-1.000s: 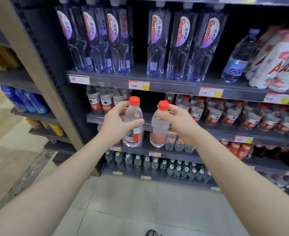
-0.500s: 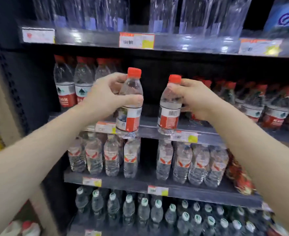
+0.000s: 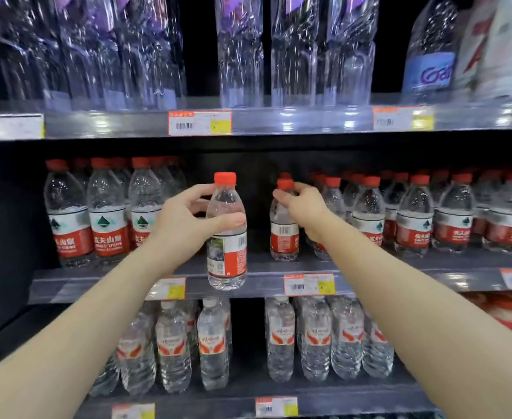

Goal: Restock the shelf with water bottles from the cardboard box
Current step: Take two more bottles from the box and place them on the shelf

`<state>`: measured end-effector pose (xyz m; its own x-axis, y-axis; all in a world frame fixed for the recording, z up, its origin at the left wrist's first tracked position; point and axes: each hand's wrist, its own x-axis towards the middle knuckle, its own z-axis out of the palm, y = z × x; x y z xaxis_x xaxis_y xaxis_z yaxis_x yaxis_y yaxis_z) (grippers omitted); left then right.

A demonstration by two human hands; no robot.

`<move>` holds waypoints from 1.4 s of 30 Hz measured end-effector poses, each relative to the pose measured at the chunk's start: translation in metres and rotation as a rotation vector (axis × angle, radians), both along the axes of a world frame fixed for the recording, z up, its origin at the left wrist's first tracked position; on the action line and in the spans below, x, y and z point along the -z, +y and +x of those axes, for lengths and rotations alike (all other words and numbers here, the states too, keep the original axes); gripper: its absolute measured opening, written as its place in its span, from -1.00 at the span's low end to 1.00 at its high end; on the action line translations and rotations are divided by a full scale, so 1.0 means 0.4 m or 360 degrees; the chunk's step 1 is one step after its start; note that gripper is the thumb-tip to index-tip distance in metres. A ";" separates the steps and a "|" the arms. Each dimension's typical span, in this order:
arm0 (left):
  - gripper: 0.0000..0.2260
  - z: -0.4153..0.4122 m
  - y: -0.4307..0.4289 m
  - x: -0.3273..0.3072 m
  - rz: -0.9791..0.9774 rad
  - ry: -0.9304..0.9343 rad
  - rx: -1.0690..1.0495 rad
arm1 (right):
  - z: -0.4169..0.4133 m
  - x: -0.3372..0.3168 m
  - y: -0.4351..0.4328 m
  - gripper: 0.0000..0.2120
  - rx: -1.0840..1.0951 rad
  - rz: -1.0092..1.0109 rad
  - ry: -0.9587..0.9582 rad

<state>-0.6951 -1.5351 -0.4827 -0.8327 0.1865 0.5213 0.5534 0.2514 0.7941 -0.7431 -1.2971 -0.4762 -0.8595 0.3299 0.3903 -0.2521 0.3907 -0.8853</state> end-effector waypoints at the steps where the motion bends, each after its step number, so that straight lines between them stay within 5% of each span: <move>1: -0.59 -0.008 0.005 0.005 0.0026 0.0005 0.0022 | -0.005 0.003 0.001 -0.64 0.0016 -0.0002 -0.0009; 10: -0.57 0.007 -0.012 0.075 0.0114 0.0013 0.0072 | 0.003 0.134 -0.033 -0.20 0.0205 0.0151 -0.0032; 18: -0.57 0.022 0.002 0.080 0.0239 0.0020 0.0085 | 0.010 0.162 -0.045 -0.51 0.0586 0.0379 -0.0048; 22: -0.55 0.023 0.010 0.087 0.0257 0.0022 0.0110 | -0.010 0.162 -0.061 -0.48 0.0726 0.0438 -0.0165; 29: -0.54 0.006 0.013 0.085 0.0255 0.0029 0.0116 | -0.045 0.167 -0.054 -0.44 0.0772 0.0403 -0.0226; 36: -0.58 -0.024 0.013 0.096 0.0309 0.0070 0.0067 | -0.085 0.160 -0.024 -0.76 0.0798 0.0238 -0.0420; 42: -0.59 -0.036 0.013 0.100 0.0383 0.0094 0.0032 | -0.105 0.195 -0.026 -0.81 0.0847 0.0184 -0.0350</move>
